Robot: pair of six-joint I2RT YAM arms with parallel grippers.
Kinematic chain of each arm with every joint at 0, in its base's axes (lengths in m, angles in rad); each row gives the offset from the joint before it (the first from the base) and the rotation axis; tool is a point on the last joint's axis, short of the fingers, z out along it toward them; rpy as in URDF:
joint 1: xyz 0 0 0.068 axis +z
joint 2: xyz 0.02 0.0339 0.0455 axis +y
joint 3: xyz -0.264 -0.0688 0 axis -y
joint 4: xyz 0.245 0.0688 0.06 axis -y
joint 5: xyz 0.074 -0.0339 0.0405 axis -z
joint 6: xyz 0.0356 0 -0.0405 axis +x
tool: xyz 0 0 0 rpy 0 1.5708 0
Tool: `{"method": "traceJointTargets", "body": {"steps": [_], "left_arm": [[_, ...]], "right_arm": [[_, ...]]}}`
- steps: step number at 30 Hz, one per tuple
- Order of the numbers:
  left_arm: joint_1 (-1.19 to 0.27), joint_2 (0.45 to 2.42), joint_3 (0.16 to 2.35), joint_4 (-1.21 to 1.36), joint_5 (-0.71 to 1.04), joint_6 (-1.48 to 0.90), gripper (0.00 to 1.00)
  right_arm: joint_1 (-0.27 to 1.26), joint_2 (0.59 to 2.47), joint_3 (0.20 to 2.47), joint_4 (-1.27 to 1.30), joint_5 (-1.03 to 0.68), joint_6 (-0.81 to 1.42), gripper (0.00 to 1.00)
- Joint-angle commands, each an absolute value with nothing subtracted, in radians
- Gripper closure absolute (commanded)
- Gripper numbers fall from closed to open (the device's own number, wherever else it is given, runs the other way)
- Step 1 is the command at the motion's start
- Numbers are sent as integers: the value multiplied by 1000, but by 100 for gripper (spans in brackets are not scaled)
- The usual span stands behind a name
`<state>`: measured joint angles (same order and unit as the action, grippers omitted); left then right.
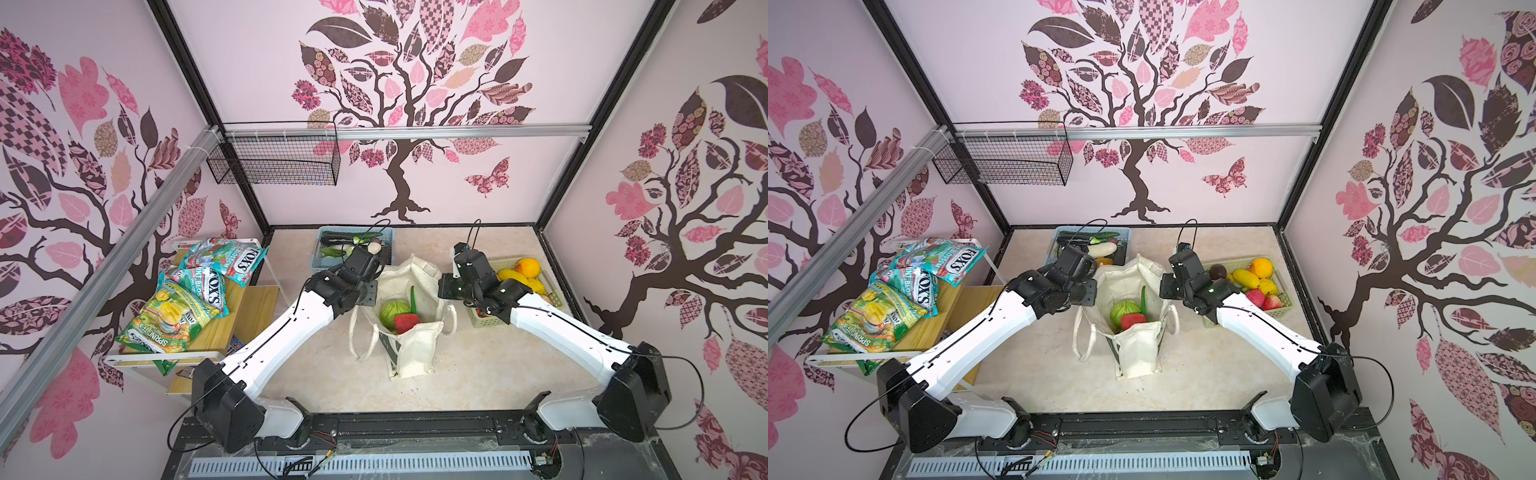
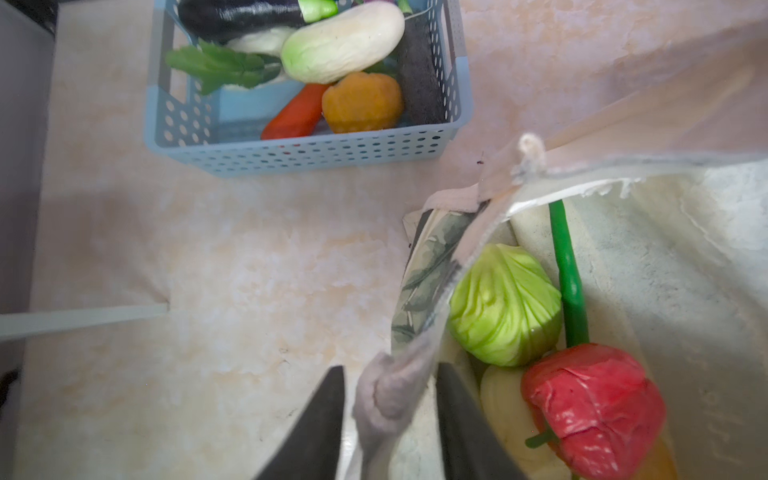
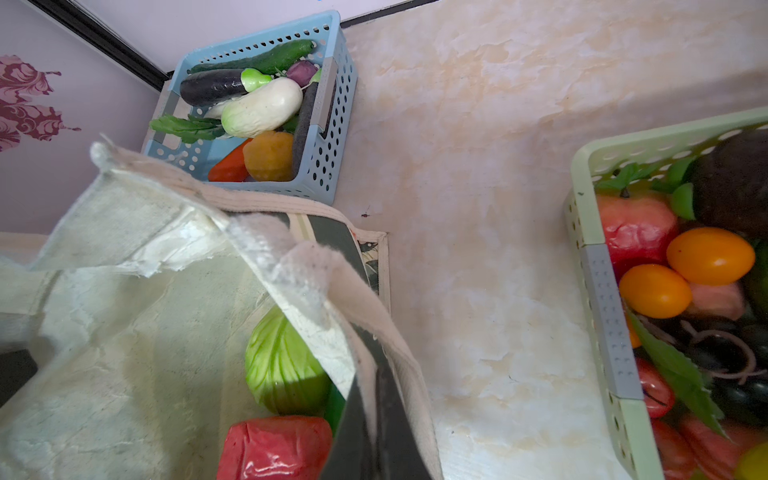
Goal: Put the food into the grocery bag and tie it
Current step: 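Raise the left gripper out of the bag toward the bag rim, then hold the bag rim with the left gripper while the right moves to the basket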
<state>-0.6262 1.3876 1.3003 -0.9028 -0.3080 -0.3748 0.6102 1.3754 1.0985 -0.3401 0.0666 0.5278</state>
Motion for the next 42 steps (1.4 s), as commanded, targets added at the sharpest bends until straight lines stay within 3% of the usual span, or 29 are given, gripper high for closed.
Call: {"method": "traceJointTargets", "body": {"steps": [1, 9, 14, 23, 30, 42], "left_arm": [[-622, 1397, 1278, -866, -294, -388, 70], [-608, 1413, 1289, -827, -287, -394, 100], [-573, 1424, 1309, -814, -267, -401, 100], [-459, 1420, 1331, -790, -165, -404, 100], [-451, 1428, 1323, -782, -150, -391, 100], [-451, 1425, 1309, -748, -103, -402, 100]], "right_arm": [[614, 1345, 1091, -348, 49, 535, 98], [615, 1349, 1083, -321, 9, 541, 97], [616, 1351, 1080, -300, -28, 544, 96], [618, 1351, 1093, -302, -49, 515, 79], [609, 1339, 1165, -359, -35, 472, 60], [425, 1275, 1236, -503, 77, 422, 44]]}}
